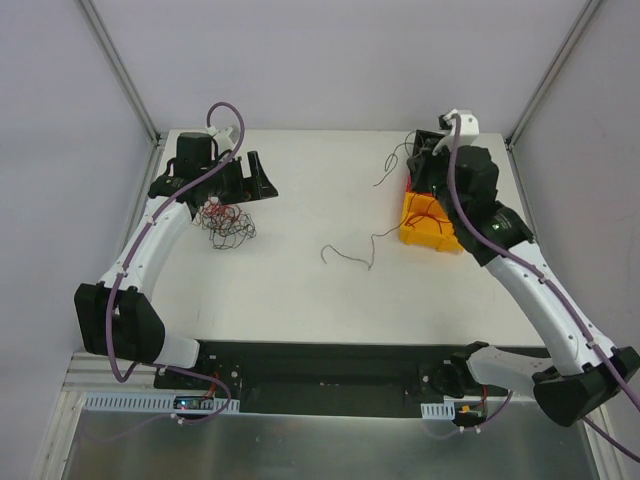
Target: Untangle the cables
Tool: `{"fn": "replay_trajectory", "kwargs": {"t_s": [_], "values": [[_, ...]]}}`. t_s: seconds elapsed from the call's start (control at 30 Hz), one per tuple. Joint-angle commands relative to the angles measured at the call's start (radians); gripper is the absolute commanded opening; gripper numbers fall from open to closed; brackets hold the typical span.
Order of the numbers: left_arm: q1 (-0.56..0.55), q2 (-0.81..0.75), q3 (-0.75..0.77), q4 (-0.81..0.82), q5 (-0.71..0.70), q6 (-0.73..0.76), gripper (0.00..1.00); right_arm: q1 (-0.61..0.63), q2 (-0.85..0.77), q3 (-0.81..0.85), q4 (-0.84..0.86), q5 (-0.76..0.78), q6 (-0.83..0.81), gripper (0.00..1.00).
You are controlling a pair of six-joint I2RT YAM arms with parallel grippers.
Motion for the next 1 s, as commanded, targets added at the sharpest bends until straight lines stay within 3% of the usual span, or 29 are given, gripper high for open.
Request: {"fn": "replay_trajectory", "kwargs": {"t_s": [0.0,0.13,0.3,0.53,0.7,0.97], "values": [[0.007,0.006,-0.009,0.038,0.039,-0.006,0.85,-0.013,0.02,0.141,-0.037,-0.115,0.006,0.0],[0.007,0.003,-0.009,0.038,0.041,-0.006,0.85,-0.013,0.1,0.156,-0.106,-0.281,0.023,0.0],[0.007,0.002,-0.008,0.038,0.054,-0.009,0.84,-0.002,0.127,-0.062,-0.034,-0.385,0.107,0.0],[0.007,0.003,-0.011,0.049,0.084,-0.021,0.85,0.005,0.178,-0.302,0.046,-0.341,0.17,0.0],[0.007,0.003,-0.014,0.051,0.077,-0.018,0.85,0.019,0.256,-0.324,0.032,-0.341,0.166,0.0],[0.007,0.005,-0.015,0.051,0.067,-0.012,0.84,0.031,0.399,-0.301,0.037,-0.309,0.135,0.11]]}}
